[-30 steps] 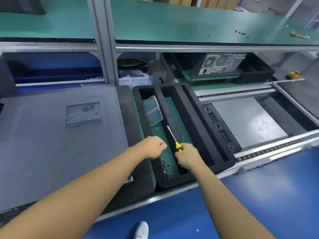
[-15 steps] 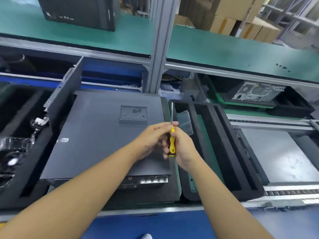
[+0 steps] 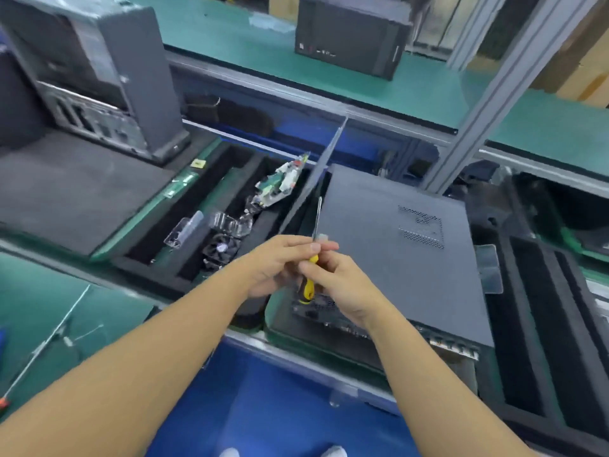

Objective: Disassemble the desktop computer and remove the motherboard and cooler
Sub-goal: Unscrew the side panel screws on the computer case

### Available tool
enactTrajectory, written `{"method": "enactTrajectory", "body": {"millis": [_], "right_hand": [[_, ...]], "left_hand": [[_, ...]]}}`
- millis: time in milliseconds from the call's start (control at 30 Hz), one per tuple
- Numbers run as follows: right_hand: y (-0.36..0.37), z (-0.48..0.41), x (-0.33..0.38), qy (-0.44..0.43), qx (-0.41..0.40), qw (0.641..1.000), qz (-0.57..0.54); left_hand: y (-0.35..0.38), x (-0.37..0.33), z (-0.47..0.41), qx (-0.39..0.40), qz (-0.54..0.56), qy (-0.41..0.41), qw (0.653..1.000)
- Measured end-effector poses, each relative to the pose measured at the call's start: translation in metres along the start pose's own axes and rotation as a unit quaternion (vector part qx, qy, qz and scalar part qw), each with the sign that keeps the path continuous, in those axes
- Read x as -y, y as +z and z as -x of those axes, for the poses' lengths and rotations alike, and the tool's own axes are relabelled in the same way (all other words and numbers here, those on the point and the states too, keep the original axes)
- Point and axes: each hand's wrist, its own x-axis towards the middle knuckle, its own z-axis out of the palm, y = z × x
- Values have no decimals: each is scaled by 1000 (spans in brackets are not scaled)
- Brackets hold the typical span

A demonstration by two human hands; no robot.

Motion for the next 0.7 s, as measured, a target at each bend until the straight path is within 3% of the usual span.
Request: {"method": "enactTrajectory", "body": {"millis": [233, 400, 533, 700], "right_hand": [[157, -50, -8, 20, 107, 992, 59], [260, -77, -40, 64, 115, 979, 153], [326, -91, -74, 108, 140, 967, 185], [380, -106, -112, 173, 168, 952, 187]], "left_hand": [[-124, 26, 125, -128, 38, 2, 991], [-188, 72, 208, -223, 80, -17, 971], [-221, 113, 255, -334, 94, -23, 938], [-254, 149, 282, -463, -17, -99, 881]]}}
